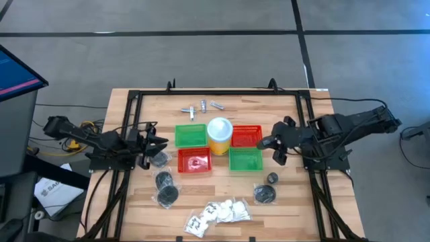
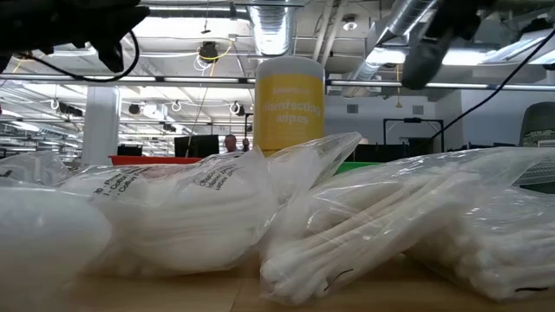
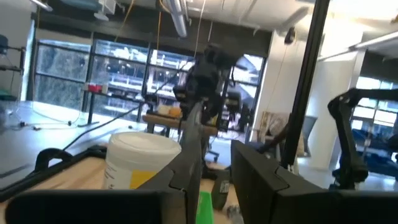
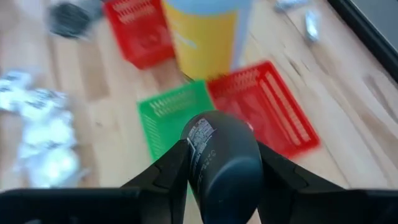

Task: Pick & Place Travel size toiletries
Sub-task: Put the black deodorant into the left green bin

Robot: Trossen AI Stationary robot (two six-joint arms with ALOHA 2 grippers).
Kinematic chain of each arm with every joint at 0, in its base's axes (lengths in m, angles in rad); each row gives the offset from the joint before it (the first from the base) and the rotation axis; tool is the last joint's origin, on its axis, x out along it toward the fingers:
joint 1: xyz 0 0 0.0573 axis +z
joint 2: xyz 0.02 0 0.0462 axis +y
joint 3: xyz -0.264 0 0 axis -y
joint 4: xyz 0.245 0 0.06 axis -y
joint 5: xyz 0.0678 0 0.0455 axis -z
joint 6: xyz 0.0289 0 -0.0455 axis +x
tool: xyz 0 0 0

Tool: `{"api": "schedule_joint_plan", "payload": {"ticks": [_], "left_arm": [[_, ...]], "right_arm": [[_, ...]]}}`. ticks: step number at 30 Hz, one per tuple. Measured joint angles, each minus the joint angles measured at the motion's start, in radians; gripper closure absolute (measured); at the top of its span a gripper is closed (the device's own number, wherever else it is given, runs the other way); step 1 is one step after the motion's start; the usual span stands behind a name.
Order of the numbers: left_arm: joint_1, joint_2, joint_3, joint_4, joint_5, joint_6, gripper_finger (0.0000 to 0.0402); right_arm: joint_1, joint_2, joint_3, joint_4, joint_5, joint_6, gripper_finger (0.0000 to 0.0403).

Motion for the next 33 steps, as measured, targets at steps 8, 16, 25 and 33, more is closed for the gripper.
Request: {"api": "schedule_joint_plan", "payload": {"ticks": [8,16,25,33], "left_arm": [[0.000,0.261,0.141,0.023,0.005,0.000,0.0321],[0.000,0.512,0.303,0.042,0.029,0.001,0.0321],[0.028,0.733,0.462,0.043,0.053,0.033,0.0281],[0.069,0.866,0.575,0.042,0.054,0.024,0.0205]], "right_arm": [[-0.038,0.054,0.000,0.181,-0.091,-0.118,0.0277],[-0.037,0.149,0.090,0.235,-0.111,-0.226,0.0277],[-0.037,0.259,0.207,0.229,-0.117,-0.314,0.0269],[-0.038,0.349,0.277,0.232,-0.165,-0.356,0.0280]]}}
